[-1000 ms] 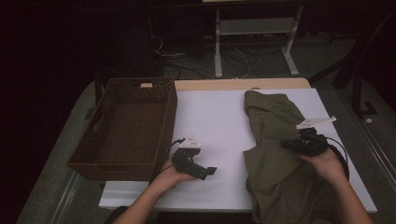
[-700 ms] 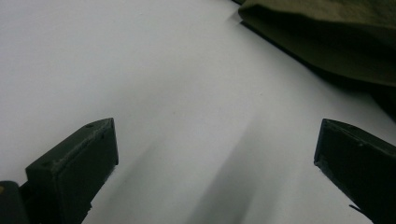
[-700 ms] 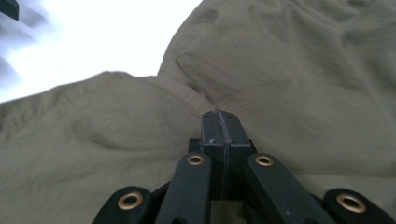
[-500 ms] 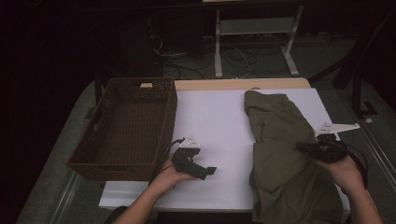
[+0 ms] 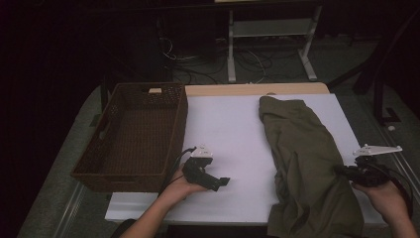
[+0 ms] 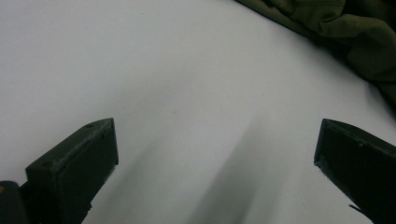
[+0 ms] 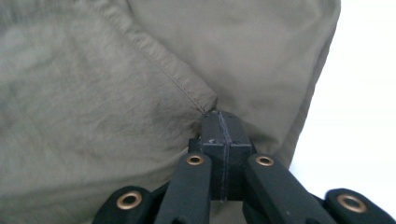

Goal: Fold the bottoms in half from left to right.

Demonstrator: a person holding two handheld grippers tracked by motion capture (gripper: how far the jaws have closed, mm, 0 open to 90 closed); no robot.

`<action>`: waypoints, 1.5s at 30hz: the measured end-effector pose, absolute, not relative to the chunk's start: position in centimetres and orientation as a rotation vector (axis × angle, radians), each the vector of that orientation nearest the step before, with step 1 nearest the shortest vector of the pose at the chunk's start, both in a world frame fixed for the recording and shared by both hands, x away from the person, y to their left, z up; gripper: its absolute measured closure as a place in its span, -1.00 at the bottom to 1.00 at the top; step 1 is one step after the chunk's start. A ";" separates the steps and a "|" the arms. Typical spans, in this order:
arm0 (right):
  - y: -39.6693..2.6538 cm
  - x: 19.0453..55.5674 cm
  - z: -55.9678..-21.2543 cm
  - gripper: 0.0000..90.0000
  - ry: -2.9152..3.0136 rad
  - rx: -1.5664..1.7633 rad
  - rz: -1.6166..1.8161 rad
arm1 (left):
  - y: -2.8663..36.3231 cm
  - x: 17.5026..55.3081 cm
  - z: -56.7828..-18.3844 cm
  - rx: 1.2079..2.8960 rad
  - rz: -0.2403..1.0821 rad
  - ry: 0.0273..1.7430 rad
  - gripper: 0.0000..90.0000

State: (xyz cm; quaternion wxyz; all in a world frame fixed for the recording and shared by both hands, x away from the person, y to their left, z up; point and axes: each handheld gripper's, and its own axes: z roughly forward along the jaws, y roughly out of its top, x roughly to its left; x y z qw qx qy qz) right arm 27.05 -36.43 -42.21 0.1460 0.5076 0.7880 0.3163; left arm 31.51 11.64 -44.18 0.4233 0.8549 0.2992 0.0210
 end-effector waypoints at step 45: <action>-32.0 27.8 -41.8 0.92 2.431 1.288 0.912 | 11.6 31.5 -44.2 2.146 0.048 0.738 -1.00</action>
